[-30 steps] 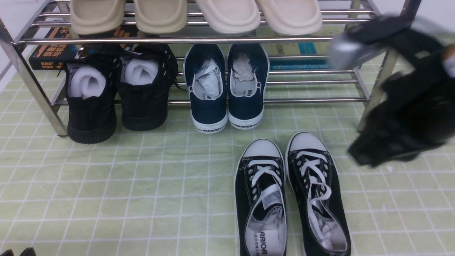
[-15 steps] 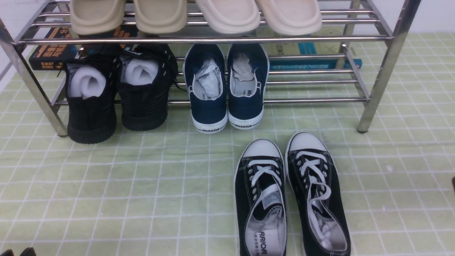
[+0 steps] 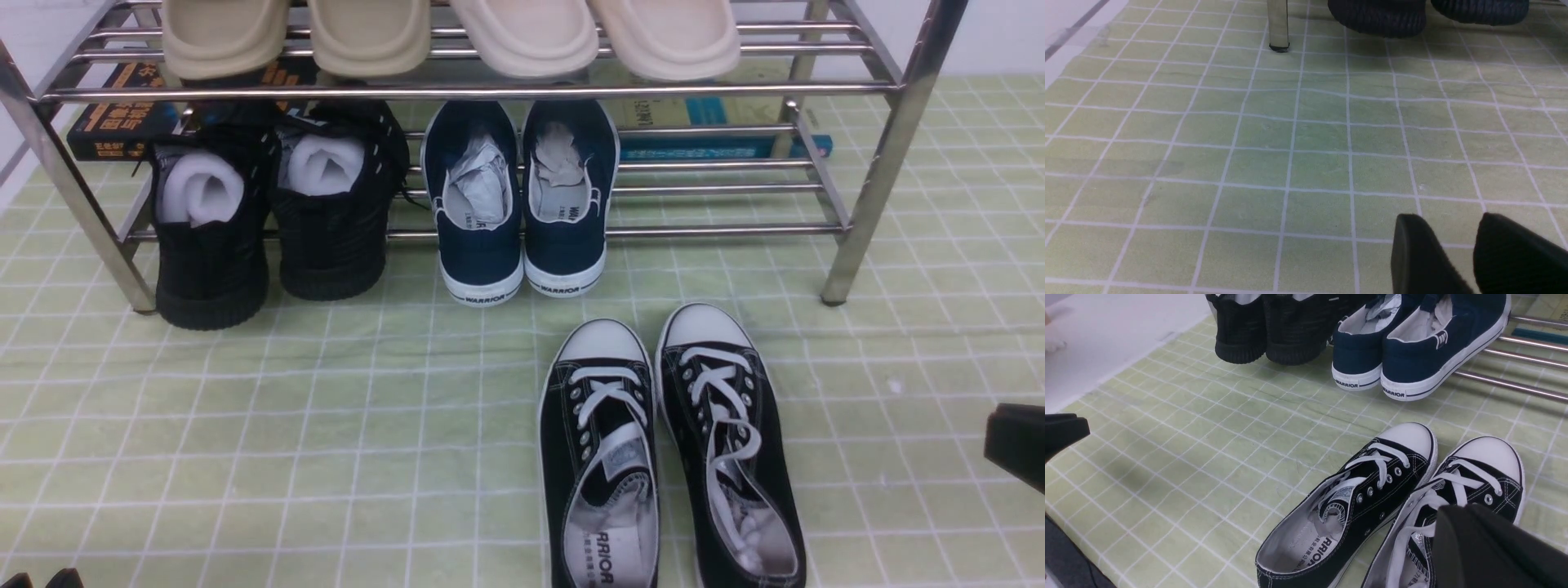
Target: Take the shoes off the shelf with your hand from the green coffee tablecloth.
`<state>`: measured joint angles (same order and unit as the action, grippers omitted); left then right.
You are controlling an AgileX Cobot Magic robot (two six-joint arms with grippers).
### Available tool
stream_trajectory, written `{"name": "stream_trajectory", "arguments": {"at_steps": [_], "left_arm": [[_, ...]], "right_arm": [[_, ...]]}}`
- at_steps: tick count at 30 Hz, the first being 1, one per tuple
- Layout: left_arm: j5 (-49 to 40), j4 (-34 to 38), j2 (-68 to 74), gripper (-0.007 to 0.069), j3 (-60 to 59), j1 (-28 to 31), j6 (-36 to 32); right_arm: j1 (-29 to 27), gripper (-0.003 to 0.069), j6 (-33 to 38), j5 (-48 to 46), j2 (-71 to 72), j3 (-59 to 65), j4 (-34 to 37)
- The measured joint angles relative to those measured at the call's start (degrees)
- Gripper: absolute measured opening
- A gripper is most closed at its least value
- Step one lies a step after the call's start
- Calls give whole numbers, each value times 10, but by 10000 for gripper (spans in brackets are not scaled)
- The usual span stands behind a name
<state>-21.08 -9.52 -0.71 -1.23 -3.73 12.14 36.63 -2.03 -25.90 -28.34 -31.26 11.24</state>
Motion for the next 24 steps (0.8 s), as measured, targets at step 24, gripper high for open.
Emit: {"name": "stream_trajectory", "arguments": {"at_steps": [24], "left_arm": [[0,0,0,242,0,0,0]], "right_arm": [[0,13,0,2,5,6,-2]]}}
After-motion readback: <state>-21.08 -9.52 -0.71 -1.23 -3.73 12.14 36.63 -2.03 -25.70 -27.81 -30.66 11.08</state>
